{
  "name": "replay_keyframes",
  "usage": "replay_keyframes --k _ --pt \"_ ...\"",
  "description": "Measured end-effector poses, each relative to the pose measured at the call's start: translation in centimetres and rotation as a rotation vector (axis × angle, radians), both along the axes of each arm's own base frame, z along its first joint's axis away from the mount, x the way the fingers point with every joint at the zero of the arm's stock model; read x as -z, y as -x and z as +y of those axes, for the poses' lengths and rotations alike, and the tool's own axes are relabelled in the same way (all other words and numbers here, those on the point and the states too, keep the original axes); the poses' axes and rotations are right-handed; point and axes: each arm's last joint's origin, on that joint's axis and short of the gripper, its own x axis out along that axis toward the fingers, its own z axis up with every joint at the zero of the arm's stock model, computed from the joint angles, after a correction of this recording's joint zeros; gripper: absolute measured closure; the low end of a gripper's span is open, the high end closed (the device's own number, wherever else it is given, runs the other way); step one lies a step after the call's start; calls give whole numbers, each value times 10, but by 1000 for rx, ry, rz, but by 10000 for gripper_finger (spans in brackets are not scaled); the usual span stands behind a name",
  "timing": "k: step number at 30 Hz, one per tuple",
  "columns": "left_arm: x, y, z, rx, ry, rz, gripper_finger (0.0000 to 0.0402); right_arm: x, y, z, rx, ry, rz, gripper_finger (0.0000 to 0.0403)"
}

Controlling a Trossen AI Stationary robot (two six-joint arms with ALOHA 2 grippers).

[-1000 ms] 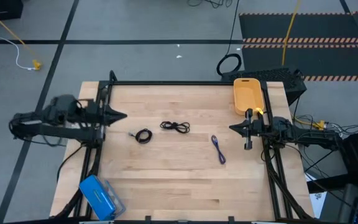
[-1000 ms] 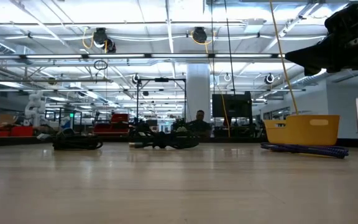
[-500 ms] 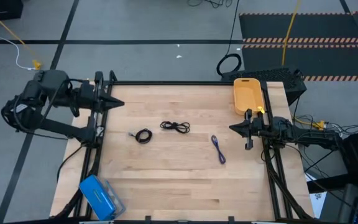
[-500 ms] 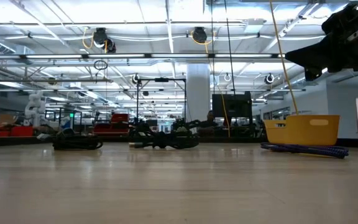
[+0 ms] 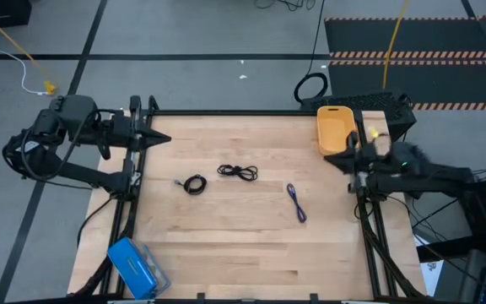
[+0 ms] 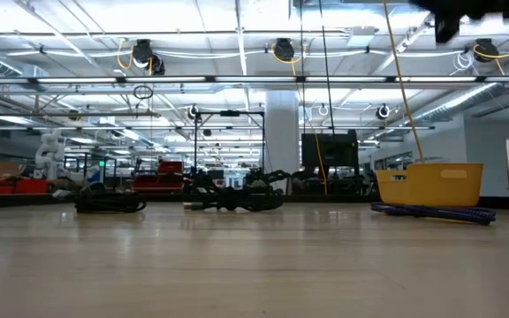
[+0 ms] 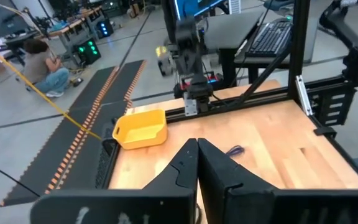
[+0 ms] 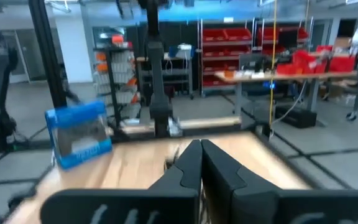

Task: Pick and place USB-C Cables
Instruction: Put the left black charger cable into the yellow bin

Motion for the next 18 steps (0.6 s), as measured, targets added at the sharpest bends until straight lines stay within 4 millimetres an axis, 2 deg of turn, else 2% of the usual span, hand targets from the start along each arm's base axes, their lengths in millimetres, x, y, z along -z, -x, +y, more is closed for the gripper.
replay_keyframes --k 5,11,15,18 --pt "-1 0 0 3 -10 -9 383 -69 -11 -1 2 13 104 403" --pt "0 0 0 2 -3 1 397 -134 -34 -3 0 8 210 403" --pt "2 1 0 -8 37 25 392 -158 -52 -4 -1 -6 280 403" --pt "5 1 0 -13 56 49 383 -156 -66 -5 -3 -8 336 403"
